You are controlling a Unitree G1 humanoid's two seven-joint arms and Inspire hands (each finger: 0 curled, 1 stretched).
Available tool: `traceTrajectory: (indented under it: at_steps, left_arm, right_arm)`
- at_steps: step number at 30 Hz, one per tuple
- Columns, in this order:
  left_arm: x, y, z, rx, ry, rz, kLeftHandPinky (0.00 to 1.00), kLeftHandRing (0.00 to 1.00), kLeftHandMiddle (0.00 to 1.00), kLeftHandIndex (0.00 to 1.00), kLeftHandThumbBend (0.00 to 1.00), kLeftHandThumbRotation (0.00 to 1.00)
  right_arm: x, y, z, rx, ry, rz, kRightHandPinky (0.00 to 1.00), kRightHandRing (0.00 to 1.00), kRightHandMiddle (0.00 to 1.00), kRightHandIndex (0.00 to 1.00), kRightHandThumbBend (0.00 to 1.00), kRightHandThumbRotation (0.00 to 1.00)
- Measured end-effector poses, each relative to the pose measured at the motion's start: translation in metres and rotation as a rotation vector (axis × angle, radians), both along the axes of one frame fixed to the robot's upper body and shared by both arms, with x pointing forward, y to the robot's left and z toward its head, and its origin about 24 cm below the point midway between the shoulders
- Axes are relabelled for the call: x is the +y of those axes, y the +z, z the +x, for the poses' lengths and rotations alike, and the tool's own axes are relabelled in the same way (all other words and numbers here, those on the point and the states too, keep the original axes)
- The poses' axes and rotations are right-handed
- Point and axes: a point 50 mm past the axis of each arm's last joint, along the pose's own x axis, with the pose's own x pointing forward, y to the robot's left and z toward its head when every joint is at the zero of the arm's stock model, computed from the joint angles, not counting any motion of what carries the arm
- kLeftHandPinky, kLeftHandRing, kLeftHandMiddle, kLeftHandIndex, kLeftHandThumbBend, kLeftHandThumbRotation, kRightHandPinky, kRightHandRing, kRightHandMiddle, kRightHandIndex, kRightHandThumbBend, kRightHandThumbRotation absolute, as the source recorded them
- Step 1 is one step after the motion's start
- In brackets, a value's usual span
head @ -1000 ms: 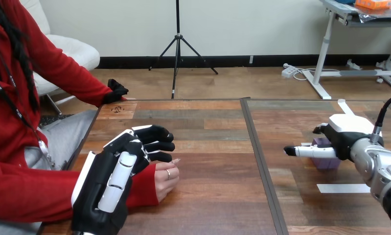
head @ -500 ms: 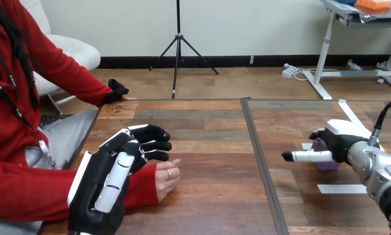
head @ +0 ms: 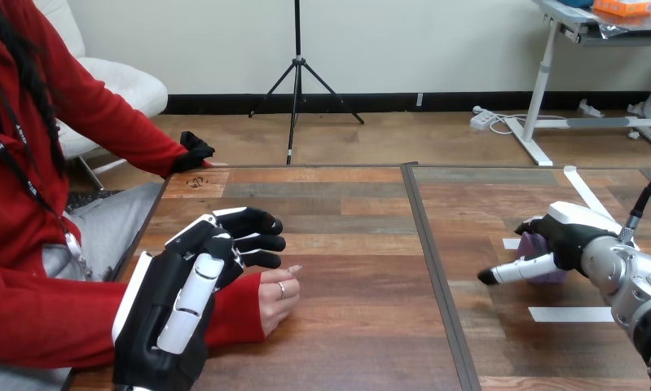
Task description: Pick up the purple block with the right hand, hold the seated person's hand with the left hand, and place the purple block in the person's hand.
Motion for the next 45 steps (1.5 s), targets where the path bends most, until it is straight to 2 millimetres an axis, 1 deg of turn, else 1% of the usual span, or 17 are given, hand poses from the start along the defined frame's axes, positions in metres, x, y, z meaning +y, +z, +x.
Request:
traceTrajectory:
  at_steps: [7, 20, 32, 38, 45]
  left_arm:
    - [0.0001, 0.0, 0.0, 0.0, 0.002, 0.0, 0.59, 0.64, 0.66, 0.6, 0.58, 0.77]
    - [0.0004, -0.0001, 0.0002, 0.002, 0.01, 0.003, 0.58, 0.64, 0.66, 0.59, 0.59, 0.77]
    - [0.0003, -0.0001, 0.0002, 0.003, 0.01, 0.009, 0.57, 0.64, 0.65, 0.59, 0.6, 0.78]
    - [0.0002, -0.0002, 0.0003, 0.004, 0.012, 0.014, 0.57, 0.64, 0.65, 0.59, 0.59, 0.78]
    - [0.0003, -0.0003, 0.0003, 0.006, 0.016, 0.019, 0.57, 0.64, 0.65, 0.59, 0.6, 0.78]
  right_arm:
    - [-0.0007, 0.0008, 0.0003, -0.003, -0.001, -0.002, 0.73, 0.9, 0.91, 0.87, 0.95, 0.4]
    - [-0.0011, 0.0012, 0.0003, -0.004, -0.001, 0.0, 0.74, 0.9, 0.91, 0.86, 0.95, 0.37]
    - [-0.0013, 0.0017, 0.0004, -0.006, -0.002, 0.011, 0.72, 0.89, 0.91, 0.85, 0.95, 0.34]
    - [-0.0017, 0.0025, 0.0006, 0.003, -0.005, 0.021, 0.74, 0.91, 0.92, 0.87, 0.93, 0.3]
    - [-0.0014, 0.0046, 0.002, 0.02, -0.006, 0.026, 0.75, 0.92, 0.93, 0.87, 0.93, 0.22]
